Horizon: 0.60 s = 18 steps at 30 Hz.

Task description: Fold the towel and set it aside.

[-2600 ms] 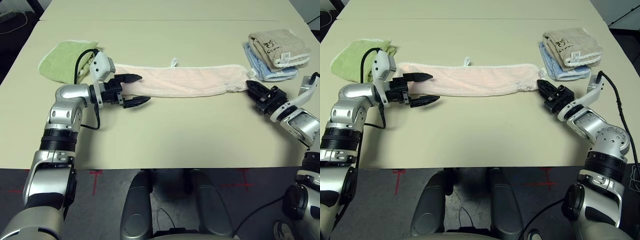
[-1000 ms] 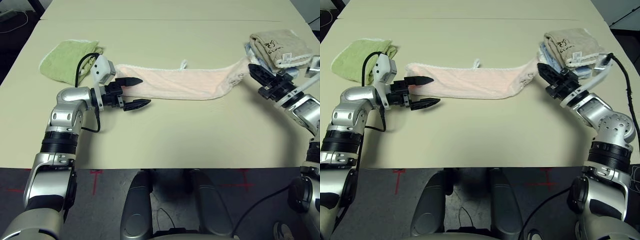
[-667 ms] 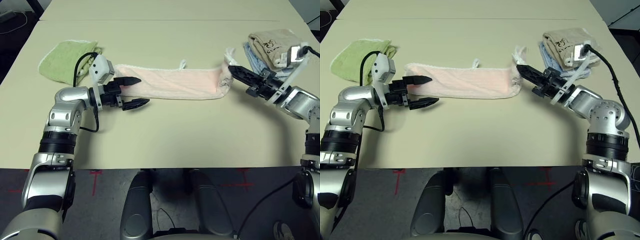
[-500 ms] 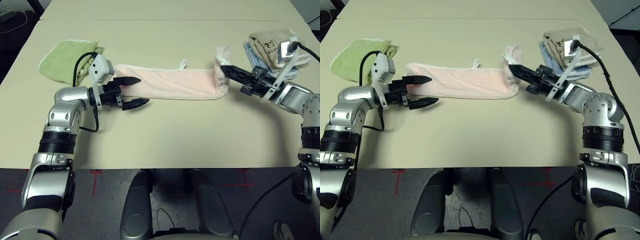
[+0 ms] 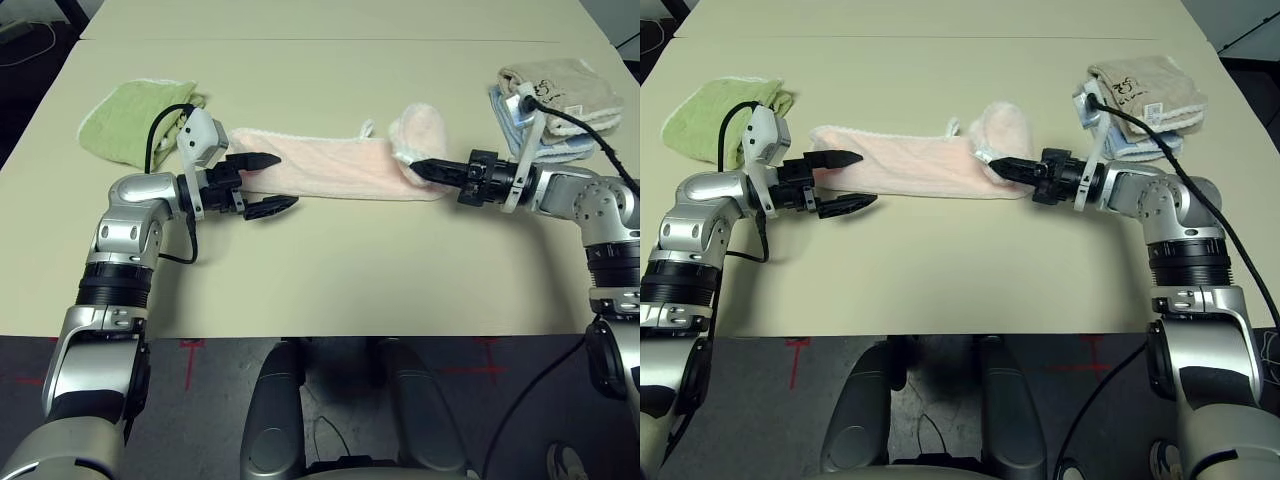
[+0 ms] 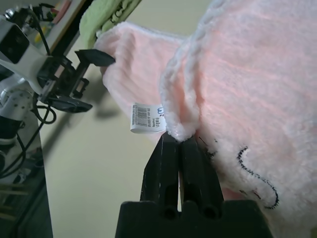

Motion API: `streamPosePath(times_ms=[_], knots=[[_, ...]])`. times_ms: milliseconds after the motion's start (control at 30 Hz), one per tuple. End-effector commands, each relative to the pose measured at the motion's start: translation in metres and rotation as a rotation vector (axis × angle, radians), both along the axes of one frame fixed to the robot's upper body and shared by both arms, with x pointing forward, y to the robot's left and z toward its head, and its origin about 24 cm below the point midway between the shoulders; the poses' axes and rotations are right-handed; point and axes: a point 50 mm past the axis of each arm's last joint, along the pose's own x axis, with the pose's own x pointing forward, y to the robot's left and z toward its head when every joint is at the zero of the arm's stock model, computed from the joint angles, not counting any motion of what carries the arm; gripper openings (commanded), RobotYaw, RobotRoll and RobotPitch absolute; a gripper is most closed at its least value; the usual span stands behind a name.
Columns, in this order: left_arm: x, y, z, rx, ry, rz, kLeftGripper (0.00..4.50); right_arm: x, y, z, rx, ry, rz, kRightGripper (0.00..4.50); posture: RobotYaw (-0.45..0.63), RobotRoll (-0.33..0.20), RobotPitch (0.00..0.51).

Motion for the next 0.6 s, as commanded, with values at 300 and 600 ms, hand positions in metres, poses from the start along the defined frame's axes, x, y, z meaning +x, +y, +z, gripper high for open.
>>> streamPosePath(times_ms=[300,600], knots=[[-0.002,-0.001,-0.003,0.020,0.009,-0.007,4.50,0.008,0.027,-0.002,-0.042,0.009,0.069,0.03,0.02,0.000,0.290],[-0.005,0.001,-0.005,0.024,0.016,0.001,4.50,0.010,0.034,-0.005,-0.080,-0.003,0.078,1.48,0.03,0.000,0.293]])
